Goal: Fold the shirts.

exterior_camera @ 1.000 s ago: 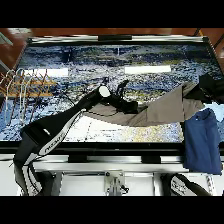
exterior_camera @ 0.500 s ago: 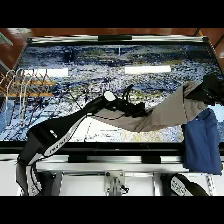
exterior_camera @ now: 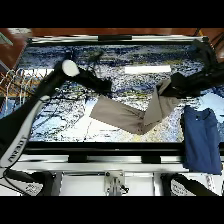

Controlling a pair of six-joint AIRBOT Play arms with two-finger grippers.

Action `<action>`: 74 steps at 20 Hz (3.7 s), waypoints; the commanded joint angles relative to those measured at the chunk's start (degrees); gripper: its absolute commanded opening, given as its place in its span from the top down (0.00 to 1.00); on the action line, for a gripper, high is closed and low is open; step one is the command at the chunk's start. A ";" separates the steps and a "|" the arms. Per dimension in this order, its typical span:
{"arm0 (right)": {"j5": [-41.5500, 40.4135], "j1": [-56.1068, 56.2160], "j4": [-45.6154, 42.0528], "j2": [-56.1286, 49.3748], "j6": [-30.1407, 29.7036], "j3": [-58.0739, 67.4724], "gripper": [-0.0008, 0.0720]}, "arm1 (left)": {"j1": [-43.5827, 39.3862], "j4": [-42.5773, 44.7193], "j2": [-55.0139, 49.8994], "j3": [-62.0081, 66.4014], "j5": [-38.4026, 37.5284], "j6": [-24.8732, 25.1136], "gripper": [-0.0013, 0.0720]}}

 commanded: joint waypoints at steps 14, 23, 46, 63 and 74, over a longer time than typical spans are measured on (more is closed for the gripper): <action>-27.87 24.30 9.44 -24.11 -3.65 0.07 0.90 | 37.35 12.76 29.11 0.00 -3.54 -4.13 0.93; -34.80 24.96 14.58 -29.90 -2.12 0.04 0.32 | 37.27 11.72 29.20 -0.02 -3.56 -3.96 0.93; -32.96 0.13 12.17 -16.46 -16.02 -40.48 0.07 | 37.27 11.69 29.18 0.00 -5.01 -3.10 0.93; -3.39 -28.63 5.70 -6.93 -1.31 9.22 0.90 | 37.27 4.68 29.20 0.00 -4.98 -1.31 0.93; 1.11 -46.03 -4.37 -7.63 -5.25 12.33 0.90 | 37.27 2.60 30.05 0.00 -4.96 -0.04 0.93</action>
